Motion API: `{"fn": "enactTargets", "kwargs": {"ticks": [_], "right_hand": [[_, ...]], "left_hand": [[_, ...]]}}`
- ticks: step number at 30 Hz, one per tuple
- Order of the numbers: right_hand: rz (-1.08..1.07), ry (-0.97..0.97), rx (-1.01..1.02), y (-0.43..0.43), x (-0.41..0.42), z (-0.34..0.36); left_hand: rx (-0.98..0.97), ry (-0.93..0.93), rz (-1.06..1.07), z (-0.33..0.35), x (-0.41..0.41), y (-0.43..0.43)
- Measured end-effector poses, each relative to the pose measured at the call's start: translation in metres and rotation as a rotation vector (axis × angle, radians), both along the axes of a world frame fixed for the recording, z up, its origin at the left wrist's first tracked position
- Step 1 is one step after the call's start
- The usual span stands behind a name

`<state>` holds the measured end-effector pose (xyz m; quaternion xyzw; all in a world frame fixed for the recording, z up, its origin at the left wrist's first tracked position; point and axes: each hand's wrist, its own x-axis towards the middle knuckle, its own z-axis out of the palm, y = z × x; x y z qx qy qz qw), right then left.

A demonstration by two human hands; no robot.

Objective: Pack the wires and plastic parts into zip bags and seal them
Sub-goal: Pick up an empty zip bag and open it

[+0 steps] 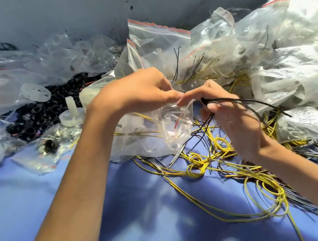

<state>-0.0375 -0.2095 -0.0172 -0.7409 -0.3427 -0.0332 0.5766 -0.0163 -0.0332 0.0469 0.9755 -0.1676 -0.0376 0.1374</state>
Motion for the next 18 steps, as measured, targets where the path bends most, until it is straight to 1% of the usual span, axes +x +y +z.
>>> {"fn": "enactTargets", "kwargs": {"ticks": [2, 3, 5, 7, 12, 16, 18], "right_hand": [[-0.087, -0.029, -0.103, 0.002, 0.005, 0.008], [-0.109, -0.014, -0.113, 0.003, 0.006, 0.012], [-0.014, 0.046, -0.067, 0.005, 0.003, 0.018], [0.064, 0.120, 0.043, 0.004, 0.001, 0.020], [0.134, 0.219, 0.203, 0.007, 0.001, 0.020], [0.115, 0.218, 0.117, 0.011, 0.017, 0.024], [0.103, 0.244, 0.113, 0.013, 0.023, 0.027]], "left_hand": [[-0.002, 0.023, -0.035, 0.001, -0.002, -0.002], [-0.019, 0.035, -0.041, 0.001, -0.002, -0.003], [-0.058, 0.066, -0.042, 0.002, -0.003, -0.004], [-0.102, 0.094, -0.037, 0.002, -0.004, -0.003], [-0.202, 0.103, -0.050, 0.004, -0.006, 0.000], [-0.233, 0.087, -0.067, 0.004, -0.005, 0.008], [-0.268, 0.087, -0.074, 0.003, -0.005, 0.011]]}}
